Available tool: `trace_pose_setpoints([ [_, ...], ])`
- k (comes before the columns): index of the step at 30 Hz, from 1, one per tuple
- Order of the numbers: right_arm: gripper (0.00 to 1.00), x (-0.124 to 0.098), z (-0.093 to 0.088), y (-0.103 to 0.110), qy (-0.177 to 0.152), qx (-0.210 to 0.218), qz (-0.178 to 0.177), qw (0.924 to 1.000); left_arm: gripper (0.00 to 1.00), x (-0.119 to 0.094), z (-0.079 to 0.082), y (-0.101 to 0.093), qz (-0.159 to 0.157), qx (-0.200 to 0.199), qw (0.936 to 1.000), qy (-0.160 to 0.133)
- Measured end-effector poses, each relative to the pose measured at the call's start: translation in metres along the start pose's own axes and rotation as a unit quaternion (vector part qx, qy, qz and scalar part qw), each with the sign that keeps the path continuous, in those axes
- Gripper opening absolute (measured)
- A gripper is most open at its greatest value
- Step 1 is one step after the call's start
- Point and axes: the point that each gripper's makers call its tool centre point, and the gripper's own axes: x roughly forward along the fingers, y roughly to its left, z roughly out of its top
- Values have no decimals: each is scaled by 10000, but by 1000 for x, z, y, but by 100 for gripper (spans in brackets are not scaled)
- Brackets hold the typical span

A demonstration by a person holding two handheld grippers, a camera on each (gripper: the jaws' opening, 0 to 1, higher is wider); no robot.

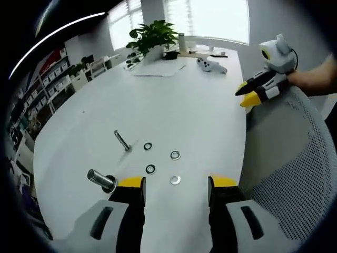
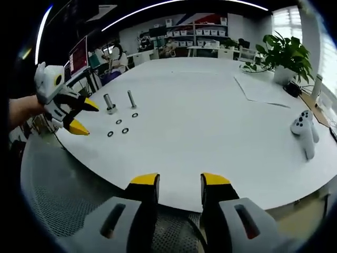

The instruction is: Place the washer onto the threaded stud by aligning its center hole with the stud, sliding it down to the base, and recovering from edge contact or off-axis alignment until the washer reaches the visible bottom stop.

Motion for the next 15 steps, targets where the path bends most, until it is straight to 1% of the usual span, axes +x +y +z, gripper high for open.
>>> trace_pose_setpoints([
  [7, 33, 0, 0, 1, -8, 6, 49, 10000, 43, 17, -6, -3, -240, 342, 9985, 364],
  [8, 33, 0, 0, 1, -4, 0, 57, 10000, 43, 19, -8, -4, -286, 330, 9981, 423],
  [10, 33, 0, 0, 1, -1, 8, 65, 10000, 40, 25, -13, -5, -406, 266, 9967, 651],
  [11, 33, 1, 0, 2, -2, 24, 69, 10000, 37, 30, -12, -4, -383, 238, 9968, 659],
  [12, 32, 1, 0, 2, 3, 55, 79, 10000, 35, 31, -13, -5, -458, 252, 9960, 728],
  [15, 32, 1, 0, 1, 0, 71, 67, 10000, 34, 37, -16, -7, -625, 125, 9940, 892],
])
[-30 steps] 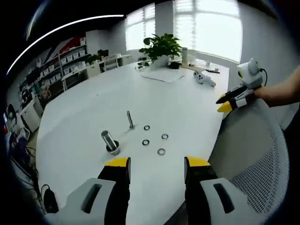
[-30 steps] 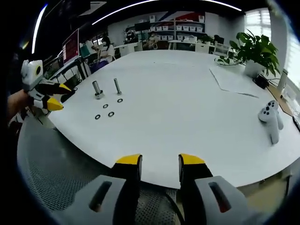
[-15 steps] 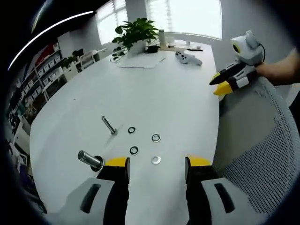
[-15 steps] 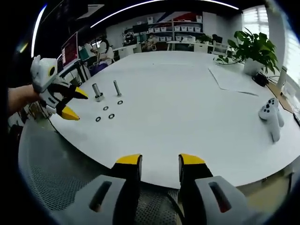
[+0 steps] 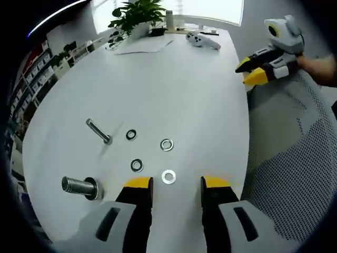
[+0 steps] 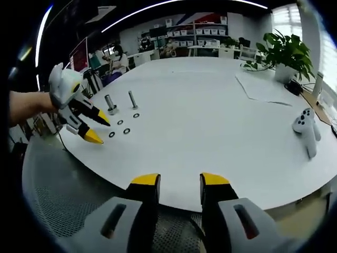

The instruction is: Place the washer onto the threaded stud by aligning its center hole with the stud, sliding it down to the base, and recovering from edge contact or off-axis alignment until the washer reaches the visible bottom stop.

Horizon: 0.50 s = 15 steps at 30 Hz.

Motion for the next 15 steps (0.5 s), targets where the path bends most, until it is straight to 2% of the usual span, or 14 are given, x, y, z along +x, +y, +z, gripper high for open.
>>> trace_pose_setpoints([
  [2, 33, 0, 0, 0, -4, 30, -5, 10000, 34, 3, 1, 1, -57, 1, 10000, 74],
  [5, 32, 0, 0, 0, -18, 50, -4, 10000, 32, 7, -3, 1, -152, 117, 9992, 343],
  [8, 32, 0, 0, 0, -22, 62, 2, 10000, 29, 9, -4, 2, -180, 147, 9987, 453],
  [9, 32, 0, 0, 0, -11, 56, 6, 10000, 28, 9, -2, 3, -167, 235, 9988, 385],
  [13, 32, 0, -1, 0, 22, 30, 11, 10000, 23, 9, -3, 6, -199, 244, 9985, 437],
  [15, 32, 0, -1, 0, 18, 39, 10, 10000, 19, 10, -3, 10, -116, 560, 9971, 506],
])
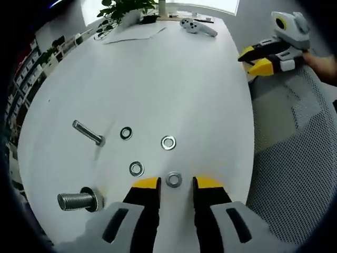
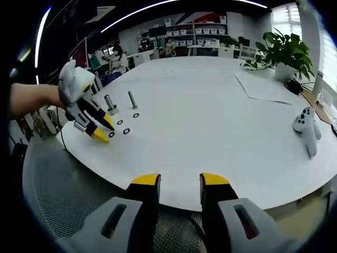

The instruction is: Place the washer onto the threaded stud by aligning its center hole with the stud, sliding it down to the base, and recovering from edge contact or off-axis alignment until the washer reaches the visible bottom stop.

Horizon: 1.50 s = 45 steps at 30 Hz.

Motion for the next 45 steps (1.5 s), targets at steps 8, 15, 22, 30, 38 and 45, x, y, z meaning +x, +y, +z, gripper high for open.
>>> trace_pose_setpoints([
  [8, 32, 1, -1, 1, 48, -11, 22, 10000, 16, 1, 1, -3, -74, 398, 9988, 272],
  [15, 31, 1, -2, 2, 63, -13, 52, 10000, 15, 1, 2, -4, -160, 636, 9971, 388],
  [22, 31, 1, -1, 2, 52, -22, 72, 10000, 12, 2, 2, -4, -126, 550, 9976, 407],
  [30, 31, 1, -1, 2, 31, -15, 73, 10000, 10, 1, 2, -3, -41, 390, 9987, 331],
  [38, 31, 1, 0, 3, 20, -8, 94, 10000, 9, 0, 2, 1, 191, 122, 9993, 281],
  [45, 30, 1, -1, 3, 16, 33, 95, 9999, 8, -11, 5, 3, 254, -113, 9996, 102],
])
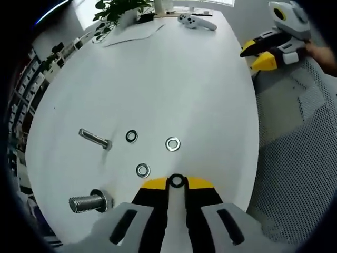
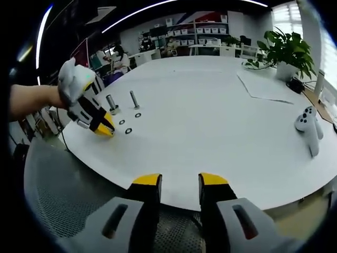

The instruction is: Place the washer onto the threaded stud by aligning its center hole with the stud, sliding it down to the base, and recovering from edge contact or off-axis alignment until the washer reaches the visible bottom stop.

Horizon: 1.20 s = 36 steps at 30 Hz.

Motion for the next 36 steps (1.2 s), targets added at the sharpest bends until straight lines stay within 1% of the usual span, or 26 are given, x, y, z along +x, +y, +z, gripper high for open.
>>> trace_pose_setpoints([
  [3, 30, 0, 0, 1, 0, 5, 19, 10000, 8, -4, 1, 1, -4, -87, 10000, -35],
  [8, 30, 0, 0, 1, 4, 12, 47, 10000, 8, -12, 6, 2, -23, -97, 9999, -38],
  [9, 30, 0, 0, 1, 2, 17, 51, 10000, 8, -16, 9, 3, -22, -156, 9999, -49],
  [12, 30, 1, 0, 1, 9, 32, 62, 10000, 8, -23, 19, 1, -147, -351, 9992, -158],
  [18, 30, 1, -1, 1, 18, 36, 64, 10000, 8, -33, 29, 7, -80, -296, 9993, -204],
  [22, 30, 0, -1, 1, 15, 47, 65, 10000, 8, -36, 31, 11, -25, -240, 9995, -215],
  [24, 30, 0, -1, 1, 12, 52, 64, 10000, 8, -39, 32, 15, 26, -216, 9996, -199],
  [28, 30, 0, -1, 1, -7, 77, 71, 9999, 8, -45, 39, 25, 78, -247, 9992, -303],
  [31, 30, 0, -1, 1, -7, 67, 74, 9999, 8, -50, 44, 37, 240, -200, 9988, -368],
  [34, 29, 1, -4, 0, 123, 54, 38, 9999, 8, -54, 50, 45, 337, -47, 9982, -486],
  [36, 29, 1, -5, 1, 154, 45, 48, 9999, 8, -54, 54, 52, 405, -69, 9979, -503],
])
